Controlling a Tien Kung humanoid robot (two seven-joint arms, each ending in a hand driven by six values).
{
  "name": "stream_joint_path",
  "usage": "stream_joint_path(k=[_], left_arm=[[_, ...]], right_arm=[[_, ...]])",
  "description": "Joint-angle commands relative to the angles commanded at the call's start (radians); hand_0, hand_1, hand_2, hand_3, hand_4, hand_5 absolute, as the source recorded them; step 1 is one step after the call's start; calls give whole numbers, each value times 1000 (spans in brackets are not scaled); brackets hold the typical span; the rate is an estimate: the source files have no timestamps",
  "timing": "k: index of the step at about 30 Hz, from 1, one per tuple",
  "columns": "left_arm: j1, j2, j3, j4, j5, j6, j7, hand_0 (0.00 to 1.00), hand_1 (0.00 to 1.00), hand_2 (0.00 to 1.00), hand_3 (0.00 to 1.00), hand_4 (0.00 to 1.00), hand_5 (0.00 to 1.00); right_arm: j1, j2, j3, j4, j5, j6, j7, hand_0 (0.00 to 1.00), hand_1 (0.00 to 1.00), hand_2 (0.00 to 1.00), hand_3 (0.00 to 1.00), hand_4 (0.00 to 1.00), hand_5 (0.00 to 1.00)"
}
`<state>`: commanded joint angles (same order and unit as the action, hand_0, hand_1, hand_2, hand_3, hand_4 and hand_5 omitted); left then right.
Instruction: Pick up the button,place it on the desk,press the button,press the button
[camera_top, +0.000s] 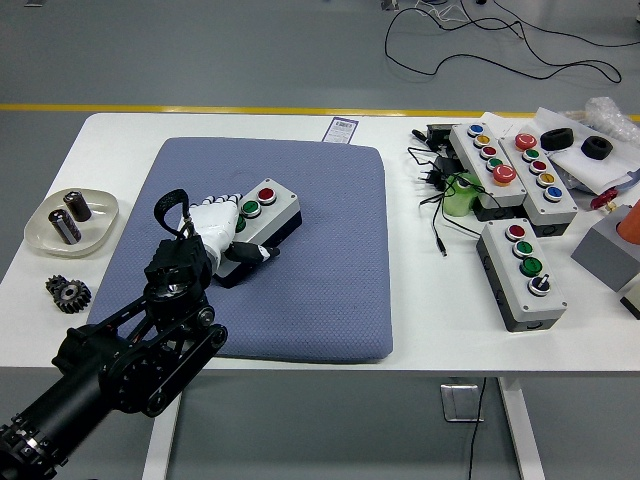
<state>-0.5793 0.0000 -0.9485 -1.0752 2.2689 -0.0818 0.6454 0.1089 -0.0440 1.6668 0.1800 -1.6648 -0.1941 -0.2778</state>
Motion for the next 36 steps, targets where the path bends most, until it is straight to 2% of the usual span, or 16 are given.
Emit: stream_joint_path(k=[3,4,9,10,15,16,21,22,27,28,29,32,36], left_arm=[[-4,0,2,4,0,6,0,703,910,998,998,998,552],[-5,0,3,5,0,9,0,327,544,713,987,989,479],[-7,0,6,16,0,6,0,327,544,713,987,989,479],[-7,0,7,18,0,6,0,260,334,356,725,656,79],[-7,0,13,32,0,29,0,260,334,356,725,656,79],[-7,0,14,33,0,32,0,113,153,198,468,462,2],[-5,0,16,35,0,71,0,113,153,198,468,462,2],[-6,0,16,36,0,80,0,19,2,70,304,413,2],[-6,5,8,32,0,94,0,19,2,70,304,413,2],[-6,8,6,31,0,93,0,8,2,2,246,425,2],[-6,10,5,30,0,93,0,8,2,2,246,425,2],[-5,22,9,27,0,93,0,8,2,2,246,425,2],[-8,48,38,18,0,115,-6,13,2,2,237,430,2]], right_arm=[[0,0,1,0,-1,0,0,651,648,677,594,438,305],[0,0,1,0,-1,0,-1,652,648,677,594,438,304],[0,1,2,0,-3,0,-1,652,648,677,594,438,304],[0,1,2,0,-2,0,-1,652,648,677,593,438,304],[-1,0,1,0,-3,0,-1,652,648,677,593,438,304],[-1,0,1,0,-3,0,-1,652,648,677,594,438,304],[-1,0,1,0,-1,-1,-2,652,648,677,594,438,304],[-1,0,1,0,-1,-1,-2,652,648,677,594,438,304],[-2,-1,4,0,-5,-1,-3,652,648,677,594,438,304],[-2,-1,5,0,-6,-1,-3,651,648,677,593,437,302],[-2,-1,5,0,-7,-1,-3,651,648,677,593,437,302],[-3,0,7,0,-8,-1,-4,651,648,677,593,437,302],[-3,0,9,0,-8,-1,-4,652,648,678,593,436,301]])
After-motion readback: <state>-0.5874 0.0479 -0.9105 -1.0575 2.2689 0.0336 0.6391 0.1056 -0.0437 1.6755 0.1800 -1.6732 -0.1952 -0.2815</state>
